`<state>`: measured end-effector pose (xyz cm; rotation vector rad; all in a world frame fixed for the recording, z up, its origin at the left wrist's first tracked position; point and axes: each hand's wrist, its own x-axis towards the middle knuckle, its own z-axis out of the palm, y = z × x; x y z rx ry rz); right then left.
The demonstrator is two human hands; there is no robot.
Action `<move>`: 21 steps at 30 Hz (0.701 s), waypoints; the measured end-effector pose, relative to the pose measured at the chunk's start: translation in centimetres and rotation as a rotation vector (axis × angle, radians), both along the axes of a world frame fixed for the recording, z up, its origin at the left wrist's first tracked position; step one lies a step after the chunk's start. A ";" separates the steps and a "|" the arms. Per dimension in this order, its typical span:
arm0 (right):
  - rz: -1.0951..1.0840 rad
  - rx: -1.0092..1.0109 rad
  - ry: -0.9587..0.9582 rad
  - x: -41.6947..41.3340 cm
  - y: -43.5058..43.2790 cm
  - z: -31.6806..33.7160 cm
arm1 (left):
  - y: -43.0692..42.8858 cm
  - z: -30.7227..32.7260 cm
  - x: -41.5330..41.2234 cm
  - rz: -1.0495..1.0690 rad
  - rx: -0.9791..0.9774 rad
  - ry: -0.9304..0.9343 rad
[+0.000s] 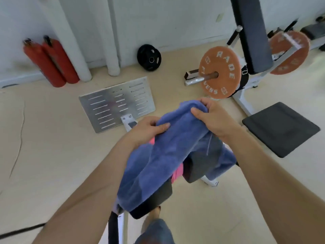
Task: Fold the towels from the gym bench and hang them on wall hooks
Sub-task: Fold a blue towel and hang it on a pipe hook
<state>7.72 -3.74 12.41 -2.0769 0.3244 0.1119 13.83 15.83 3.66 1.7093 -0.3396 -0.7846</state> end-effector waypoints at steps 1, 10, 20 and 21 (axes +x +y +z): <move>-0.019 -0.027 -0.016 2.1 -0.4 -0.2 | -0.1 0.6 1.8 0.125 -0.058 -0.009; 0.353 0.113 -0.065 14.2 -0.3 2.6 | -4.0 8.0 11.2 0.092 0.102 -0.506; 0.492 -0.397 -0.231 21.7 -1.5 3.5 | -0.8 9.6 12.9 0.202 0.493 -0.490; 0.464 -0.325 -0.244 21.8 -1.7 4.0 | -0.9 9.8 12.7 0.245 0.540 -0.483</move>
